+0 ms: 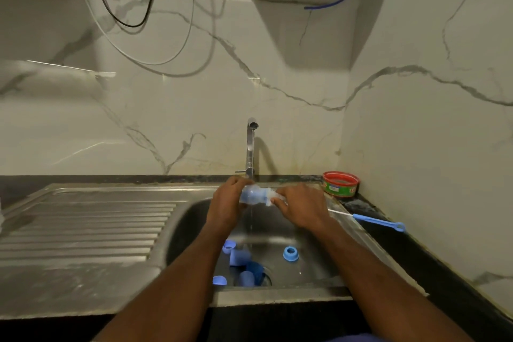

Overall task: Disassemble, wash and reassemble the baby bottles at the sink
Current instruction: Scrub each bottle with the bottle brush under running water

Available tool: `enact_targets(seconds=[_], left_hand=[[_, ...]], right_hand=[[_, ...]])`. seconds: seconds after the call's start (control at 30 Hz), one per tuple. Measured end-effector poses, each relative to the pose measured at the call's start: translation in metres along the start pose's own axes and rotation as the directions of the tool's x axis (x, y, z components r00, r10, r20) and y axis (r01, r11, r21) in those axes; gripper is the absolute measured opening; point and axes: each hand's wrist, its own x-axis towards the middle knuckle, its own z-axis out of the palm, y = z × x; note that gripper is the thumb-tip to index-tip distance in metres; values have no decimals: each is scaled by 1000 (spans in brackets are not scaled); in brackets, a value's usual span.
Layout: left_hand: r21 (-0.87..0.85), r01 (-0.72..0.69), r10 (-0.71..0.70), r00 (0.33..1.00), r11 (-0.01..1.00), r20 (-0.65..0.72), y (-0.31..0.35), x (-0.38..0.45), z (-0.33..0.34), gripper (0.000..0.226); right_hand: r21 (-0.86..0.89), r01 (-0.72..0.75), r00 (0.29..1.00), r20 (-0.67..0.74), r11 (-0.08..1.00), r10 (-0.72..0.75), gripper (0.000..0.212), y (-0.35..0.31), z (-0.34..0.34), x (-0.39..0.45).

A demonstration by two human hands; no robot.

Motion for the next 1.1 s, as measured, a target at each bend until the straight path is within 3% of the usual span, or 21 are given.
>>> enact_targets(seconds=[0.07, 0.17, 0.23, 0.3, 0.37, 0.5, 0.53, 0.63, 0.73, 0.87, 0.93, 1.0, 1.1], left_hand=[[-1, -92, 92, 995, 996, 23, 5, 2, 0, 50], [-10, 106, -107, 986, 994, -128, -2, 4, -4, 49], [30, 160, -155, 980, 987, -125, -4, 2, -1, 51], [22, 41, -40, 999, 999, -30, 1, 2, 4, 50], [10, -22, 23, 999, 1000, -27, 4, 4, 1, 47], [-3, 207, -205, 964, 978, -169, -3, 2, -6, 49], [-3, 201, -199, 968, 980, -154, -3, 1, -6, 48], [-16, -31, 30, 997, 999, -75, 3, 4, 0, 50], [-131, 10, -19, 997, 991, -72, 2, 9, 2, 53], [-431, 195, -170, 981, 881, 95, 5, 8, 6, 78], [-560, 389, -388, 913, 732, 128, 17, 13, 3, 68], [-550, 580, -589, 786, 600, 187, 20, 19, 0, 57], [-516, 723, -729, 639, 459, 246, 9, 17, -6, 81]], right_hand=[[-10, -11, 1000, 0, 1000, 11, 39, 0, -1, -1], [76, -53, 998, -36, 996, 56, 40, 2, -1, 1], [49, -38, 998, -52, 998, 41, 37, -2, 0, 2], [-13, -11, 999, -43, 1000, 11, 36, -7, 5, 1], [27, -25, 1000, -12, 999, 25, 34, -6, 6, 1], [54, -33, 996, -84, 998, 37, 39, -4, 5, 5], [29, -20, 995, -96, 999, 23, 39, -6, 6, 5], [0, 5, 996, -91, 1000, -5, 35, -7, 8, 3], [-66, 32, 993, -110, 997, -40, 35, -4, 1, 3], [-177, 25, 991, -128, 984, -48, 38, -7, -4, 5], [-185, 29, 992, -117, 982, -51, 38, -6, -5, 5], [-194, 48, 991, -111, 980, -71, 37, -5, -7, 6], [-208, 150, 975, -130, 967, -179, 31, -8, -4, 3]])
